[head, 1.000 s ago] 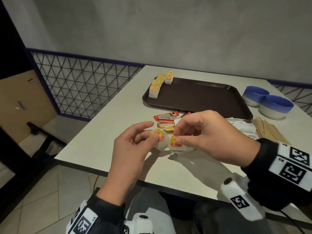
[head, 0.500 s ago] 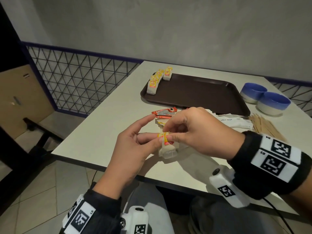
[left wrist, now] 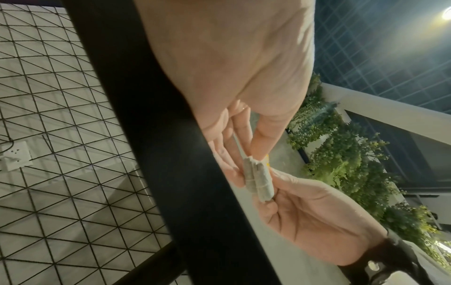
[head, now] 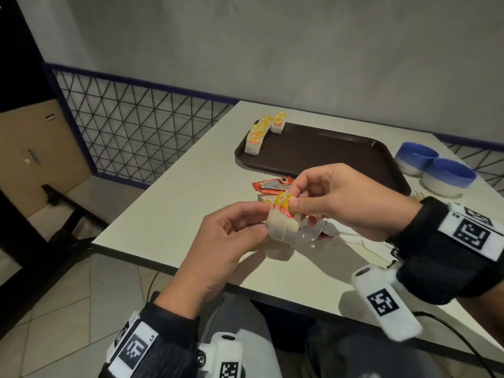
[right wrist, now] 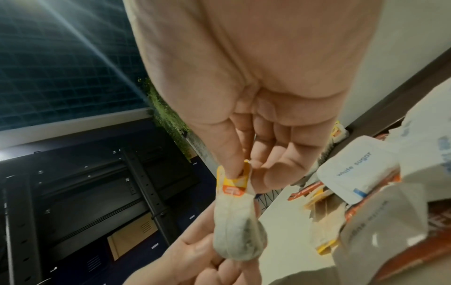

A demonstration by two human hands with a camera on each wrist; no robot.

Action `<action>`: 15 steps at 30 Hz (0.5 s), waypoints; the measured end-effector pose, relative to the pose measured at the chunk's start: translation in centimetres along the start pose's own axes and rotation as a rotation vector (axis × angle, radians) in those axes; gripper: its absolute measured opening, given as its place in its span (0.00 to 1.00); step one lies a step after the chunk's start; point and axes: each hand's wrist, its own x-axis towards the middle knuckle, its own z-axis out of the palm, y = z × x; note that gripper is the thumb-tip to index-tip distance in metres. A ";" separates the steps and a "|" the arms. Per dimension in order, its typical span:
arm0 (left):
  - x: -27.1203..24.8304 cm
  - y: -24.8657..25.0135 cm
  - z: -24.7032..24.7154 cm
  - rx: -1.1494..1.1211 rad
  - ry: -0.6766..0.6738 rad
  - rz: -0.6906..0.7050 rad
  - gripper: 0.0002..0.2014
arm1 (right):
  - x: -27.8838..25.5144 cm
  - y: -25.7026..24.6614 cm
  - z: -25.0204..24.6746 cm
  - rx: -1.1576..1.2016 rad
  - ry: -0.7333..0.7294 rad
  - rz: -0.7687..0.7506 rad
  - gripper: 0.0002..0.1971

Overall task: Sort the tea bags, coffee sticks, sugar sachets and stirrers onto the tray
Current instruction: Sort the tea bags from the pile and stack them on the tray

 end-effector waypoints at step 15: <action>-0.6 0.1 0.8 0.234 0.069 0.085 0.18 | 0.1 -0.6 0.1 0.095 0.042 0.080 0.09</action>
